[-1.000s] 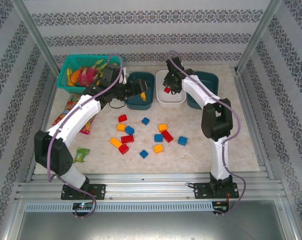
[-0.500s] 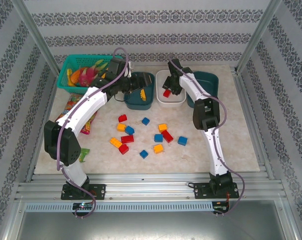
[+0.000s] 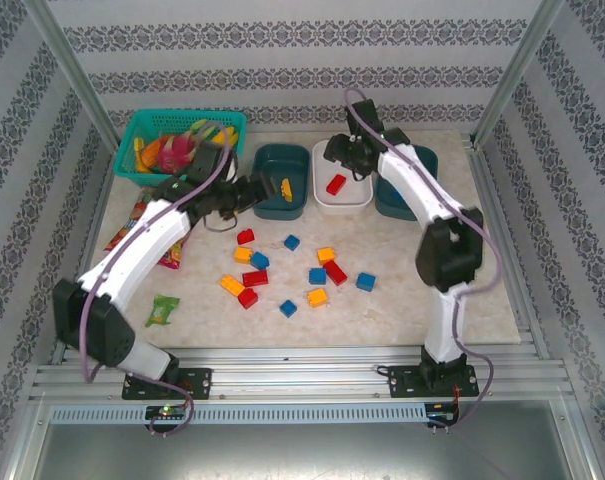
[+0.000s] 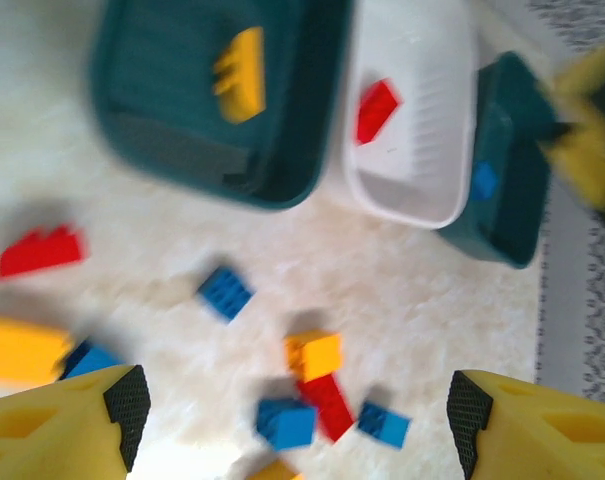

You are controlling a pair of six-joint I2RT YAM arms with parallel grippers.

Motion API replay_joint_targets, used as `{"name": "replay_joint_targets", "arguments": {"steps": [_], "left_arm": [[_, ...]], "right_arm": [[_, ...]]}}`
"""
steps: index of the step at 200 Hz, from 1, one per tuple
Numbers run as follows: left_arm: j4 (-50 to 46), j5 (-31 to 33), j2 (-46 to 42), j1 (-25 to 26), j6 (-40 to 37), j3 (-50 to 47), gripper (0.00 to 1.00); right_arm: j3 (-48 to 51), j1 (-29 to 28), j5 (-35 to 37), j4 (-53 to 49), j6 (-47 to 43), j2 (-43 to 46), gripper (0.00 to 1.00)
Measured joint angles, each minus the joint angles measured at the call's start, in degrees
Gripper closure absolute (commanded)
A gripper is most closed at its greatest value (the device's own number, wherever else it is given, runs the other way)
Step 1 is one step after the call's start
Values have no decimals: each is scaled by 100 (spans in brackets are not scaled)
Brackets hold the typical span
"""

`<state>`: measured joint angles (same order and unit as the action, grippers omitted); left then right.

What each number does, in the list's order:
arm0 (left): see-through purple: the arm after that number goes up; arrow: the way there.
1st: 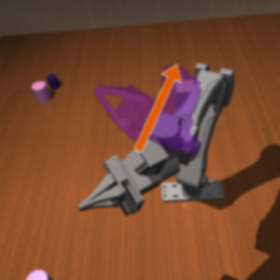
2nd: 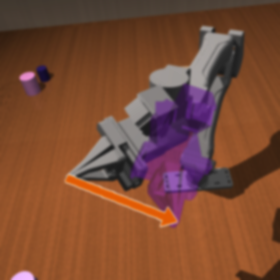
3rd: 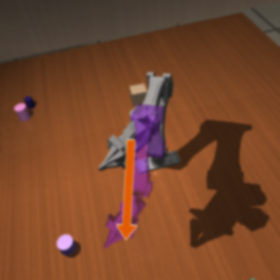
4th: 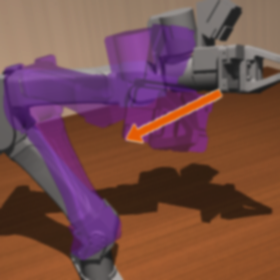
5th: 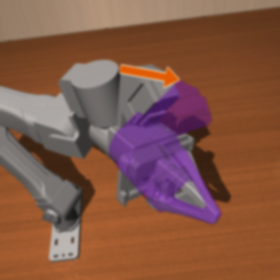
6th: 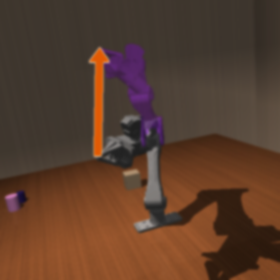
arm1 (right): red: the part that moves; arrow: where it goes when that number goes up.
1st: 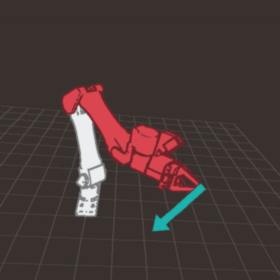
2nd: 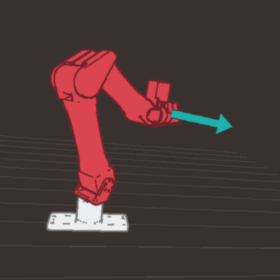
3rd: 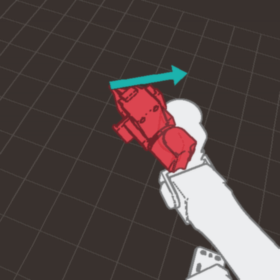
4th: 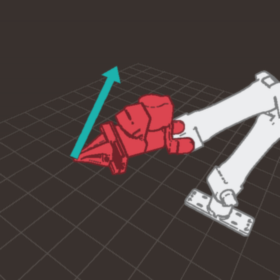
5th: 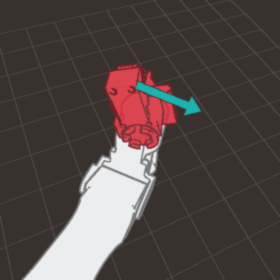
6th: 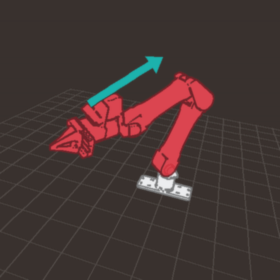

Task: Sort the legos into containers by color

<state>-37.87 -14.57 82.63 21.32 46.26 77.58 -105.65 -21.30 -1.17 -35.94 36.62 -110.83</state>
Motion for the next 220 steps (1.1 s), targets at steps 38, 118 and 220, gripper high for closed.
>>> {"name": "replay_joint_targets", "arguments": {"steps": [38, 118, 220], "left_arm": [[-684, 424, -844, -83, 767, -1276, 24], [-621, 511, -557, -116, 2660, -2667, 26], [210, 260, 675, -118, 3252, -2800, 41]], "right_arm": [[2474, -1113, -605, 1738, -590, 2044, 30], [5595, -2592, -1580, 3305, -1384, 3016, 17], [5595, -2804, -1582, 3530, -1602, 3128, 13]]}}
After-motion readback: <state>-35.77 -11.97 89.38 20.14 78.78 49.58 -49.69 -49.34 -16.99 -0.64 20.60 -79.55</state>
